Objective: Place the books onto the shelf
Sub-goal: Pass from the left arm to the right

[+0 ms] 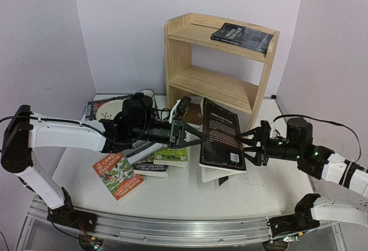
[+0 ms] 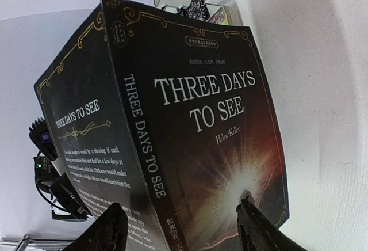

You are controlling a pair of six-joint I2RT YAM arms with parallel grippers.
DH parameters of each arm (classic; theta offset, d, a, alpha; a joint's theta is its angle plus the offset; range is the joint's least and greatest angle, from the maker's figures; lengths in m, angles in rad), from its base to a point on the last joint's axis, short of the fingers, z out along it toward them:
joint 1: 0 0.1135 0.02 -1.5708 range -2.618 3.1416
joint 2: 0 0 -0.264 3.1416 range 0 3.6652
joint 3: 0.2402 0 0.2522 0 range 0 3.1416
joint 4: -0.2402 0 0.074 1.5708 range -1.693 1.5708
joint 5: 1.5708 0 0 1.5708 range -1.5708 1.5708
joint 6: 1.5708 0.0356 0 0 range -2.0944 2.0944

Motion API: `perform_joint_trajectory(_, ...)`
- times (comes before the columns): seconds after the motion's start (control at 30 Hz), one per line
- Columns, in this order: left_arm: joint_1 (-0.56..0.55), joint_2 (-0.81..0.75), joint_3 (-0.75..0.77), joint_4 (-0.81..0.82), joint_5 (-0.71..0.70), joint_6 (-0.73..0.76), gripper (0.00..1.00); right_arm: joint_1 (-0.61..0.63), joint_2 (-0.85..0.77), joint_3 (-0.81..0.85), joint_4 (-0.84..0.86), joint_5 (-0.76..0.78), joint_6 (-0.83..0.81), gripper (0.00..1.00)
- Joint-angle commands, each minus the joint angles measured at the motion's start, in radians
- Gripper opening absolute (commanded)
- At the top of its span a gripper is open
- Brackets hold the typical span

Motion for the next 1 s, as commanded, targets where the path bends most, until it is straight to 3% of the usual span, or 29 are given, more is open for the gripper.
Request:
perform_joint_trajectory(0.0,-0.004,-0.067,0.055,0.121,0.021,0.015,0.00,0.000,-0.022,0.025,0.147,-0.063,0.032,0.68)
perform_joint_trajectory(0.5,-0.004,-0.058,0.071,0.130,0.017,0.008,0.00,0.000,-0.049,0.038,0.222,-0.084,0.112,0.22)
perform_joint_trajectory(0.67,-0.003,-0.058,0.066,0.130,0.007,0.018,0.00,0.000,-0.071,0.053,0.221,-0.088,0.107,0.17)
perform_joint_trajectory(0.83,0.001,-0.056,0.043,0.131,-0.009,0.025,0.00,0.000,-0.089,0.089,0.220,-0.103,0.070,0.00)
perform_joint_trajectory(0.97,0.003,-0.048,0.022,0.130,-0.022,0.033,0.11,0.000,-0.097,0.140,0.165,-0.114,0.005,0.00)
